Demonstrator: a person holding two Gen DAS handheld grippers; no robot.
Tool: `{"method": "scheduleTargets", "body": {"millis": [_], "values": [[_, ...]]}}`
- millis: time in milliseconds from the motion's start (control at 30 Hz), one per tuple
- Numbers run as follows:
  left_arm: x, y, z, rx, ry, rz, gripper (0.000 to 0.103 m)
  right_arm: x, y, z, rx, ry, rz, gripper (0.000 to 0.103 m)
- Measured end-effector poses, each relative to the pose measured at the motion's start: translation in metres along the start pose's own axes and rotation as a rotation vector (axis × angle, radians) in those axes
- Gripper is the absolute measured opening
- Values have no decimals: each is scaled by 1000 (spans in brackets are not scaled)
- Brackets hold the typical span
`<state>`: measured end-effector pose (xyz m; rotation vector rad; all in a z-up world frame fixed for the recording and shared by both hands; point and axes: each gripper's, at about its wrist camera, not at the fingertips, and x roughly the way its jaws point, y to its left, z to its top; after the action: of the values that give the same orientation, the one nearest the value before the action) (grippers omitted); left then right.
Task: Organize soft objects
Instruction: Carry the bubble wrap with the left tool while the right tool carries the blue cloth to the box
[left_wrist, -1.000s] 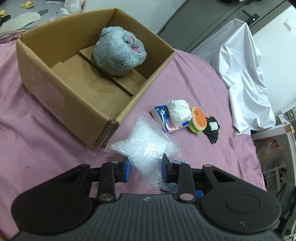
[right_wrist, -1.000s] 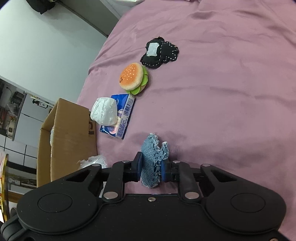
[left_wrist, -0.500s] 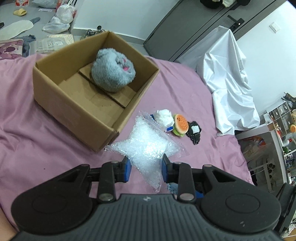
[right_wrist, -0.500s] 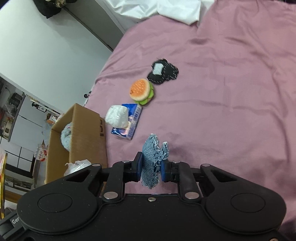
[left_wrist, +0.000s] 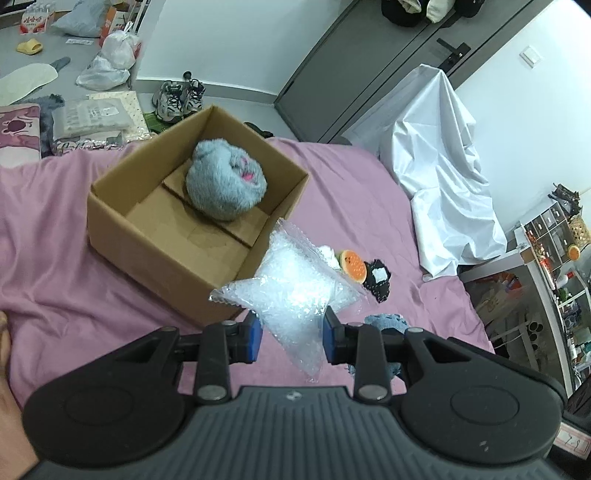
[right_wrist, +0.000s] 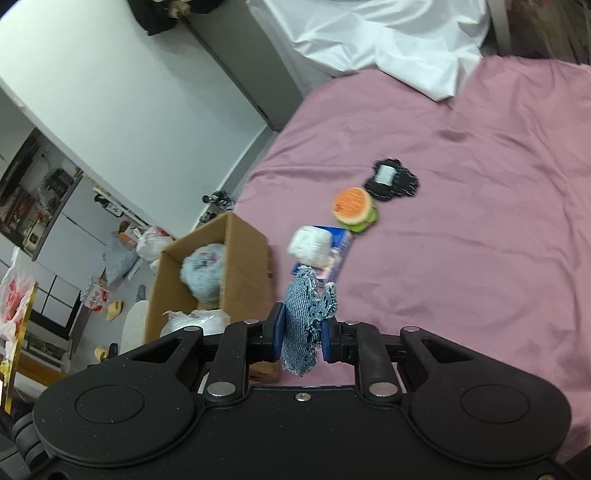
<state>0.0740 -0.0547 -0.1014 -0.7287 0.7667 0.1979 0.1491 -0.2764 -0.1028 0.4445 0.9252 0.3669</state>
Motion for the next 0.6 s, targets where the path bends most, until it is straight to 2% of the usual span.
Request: {"method": "scheduleTargets", "body": {"millis": [400,600], "values": [[-12,25,41,31,-17,47,31,7,48,-2,-81,-24,68,19],[-14,41,56,39,-15,65,31,18,64,-5,-77,6,131,19]]}}
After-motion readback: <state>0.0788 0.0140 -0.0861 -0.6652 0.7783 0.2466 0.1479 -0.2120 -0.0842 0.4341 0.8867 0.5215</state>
